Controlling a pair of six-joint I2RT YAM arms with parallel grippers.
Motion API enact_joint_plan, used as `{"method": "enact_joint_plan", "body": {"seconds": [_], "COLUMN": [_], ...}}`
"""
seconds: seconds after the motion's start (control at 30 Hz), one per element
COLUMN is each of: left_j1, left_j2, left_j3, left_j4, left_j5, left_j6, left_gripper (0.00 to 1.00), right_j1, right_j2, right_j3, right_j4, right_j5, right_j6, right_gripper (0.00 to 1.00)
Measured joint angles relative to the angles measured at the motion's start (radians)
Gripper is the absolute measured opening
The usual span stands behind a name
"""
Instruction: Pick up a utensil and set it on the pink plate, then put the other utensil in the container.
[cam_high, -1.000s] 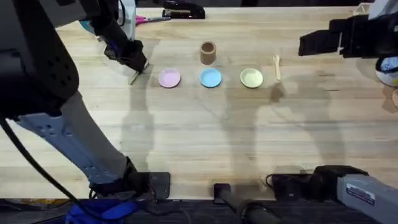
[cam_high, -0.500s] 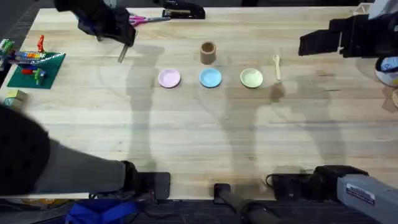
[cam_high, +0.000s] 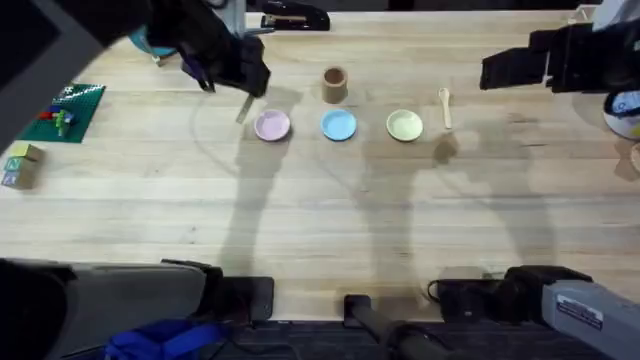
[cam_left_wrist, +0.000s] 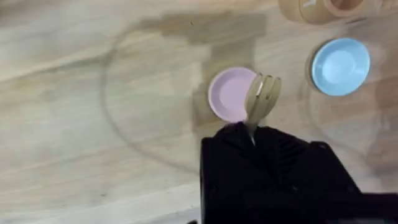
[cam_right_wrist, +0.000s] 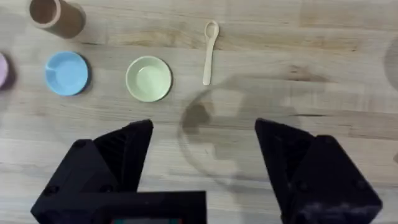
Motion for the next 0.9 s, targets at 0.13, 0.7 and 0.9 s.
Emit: {"method": "enact_joint_plan", "body": {"seconds": [0.13,0.7,0.9], "left_j1": [-0.017,-0.054,-0.058], "left_j2": [0.012,0.208,0.272], "left_j3": [-0.03,-0.032,-0.032], "left_j4": [0.017,0.108,0.119], "left_j5": [-0.004,-0.033,-0.033], "left_j6": [-0.038,-0.129,-0.132], "left_gripper": [0.043,0.043,0.043], "right_j1": [0.0,0.0,0.0], "right_j2": [0.0,0.0,0.0], "right_j3": [0.0,0.0,0.0], "right_j4": [0.0,0.0,0.0], "right_j5": [0.0,0.0,0.0], "right_j6": [0.0,0.0,0.0], "right_gripper": [0.999,0.998,0.998]}}
